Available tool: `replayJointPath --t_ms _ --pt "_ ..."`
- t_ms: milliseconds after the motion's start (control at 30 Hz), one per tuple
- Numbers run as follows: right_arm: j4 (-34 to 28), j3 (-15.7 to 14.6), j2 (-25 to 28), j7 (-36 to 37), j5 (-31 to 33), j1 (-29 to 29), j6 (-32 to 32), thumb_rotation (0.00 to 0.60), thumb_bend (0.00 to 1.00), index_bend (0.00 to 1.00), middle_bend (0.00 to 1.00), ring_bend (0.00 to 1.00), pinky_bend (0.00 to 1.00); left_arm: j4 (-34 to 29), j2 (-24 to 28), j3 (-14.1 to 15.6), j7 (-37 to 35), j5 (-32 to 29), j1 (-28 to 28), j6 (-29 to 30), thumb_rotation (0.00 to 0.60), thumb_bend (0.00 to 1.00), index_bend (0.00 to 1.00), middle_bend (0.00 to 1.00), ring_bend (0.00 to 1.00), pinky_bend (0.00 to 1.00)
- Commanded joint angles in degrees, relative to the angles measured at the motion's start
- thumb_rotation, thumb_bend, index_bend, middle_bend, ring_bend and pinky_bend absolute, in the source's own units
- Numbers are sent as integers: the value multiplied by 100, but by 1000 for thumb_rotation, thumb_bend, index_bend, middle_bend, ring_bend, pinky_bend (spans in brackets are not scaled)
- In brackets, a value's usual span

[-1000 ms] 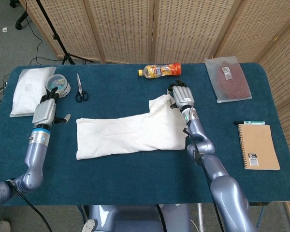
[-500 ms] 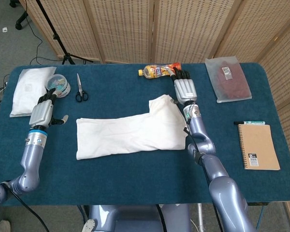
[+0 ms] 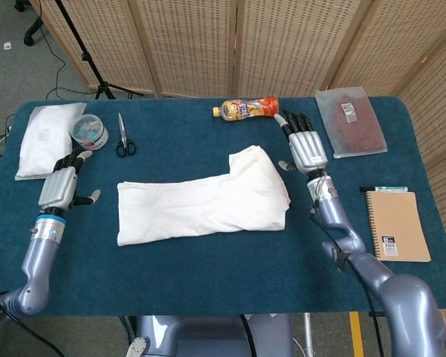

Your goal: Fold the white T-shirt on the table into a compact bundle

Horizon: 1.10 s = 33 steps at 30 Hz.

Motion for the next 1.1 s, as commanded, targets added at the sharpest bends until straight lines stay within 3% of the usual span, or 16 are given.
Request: replayJointPath --t_ms 33,167,300,800,933,1100 --pt "-1995 -424 1194 -628 -216 -1036 854 600 0 0 0 0 0 -83 63 77 -52 133 95 70 600 302 0 0 0 0" --pt "-2914 -649 1667 -922 -257 -1534 1230 600 0 0 0 0 0 -198 134 170 -97 327 215 156 600 302 0 0 0 0" --pt "-3410 -859 1944 -1009 -309 -1975 1563 600 0 0 0 0 0 -309 184 304 -112 601 358 306 600 302 0 0 0 0" --pt "-4142 -1393 2543 -986 -539 -3296 2588 600 0 0 0 0 0 -408 104 1036 -469 1849 998 676 600 304 0 0 0 0" --pt "-4237 -1503 2588 -922 -624 -3746 3044 600 0 0 0 0 0 -87 -134 1327 -510 2376 1196 853 600 306 0 0 0 0" --pt "-4211 -1480 2628 -845 -754 -3861 3083 600 0 0 0 0 0 333 -401 1518 -723 2767 1297 804 600 313 0 0 0 0"
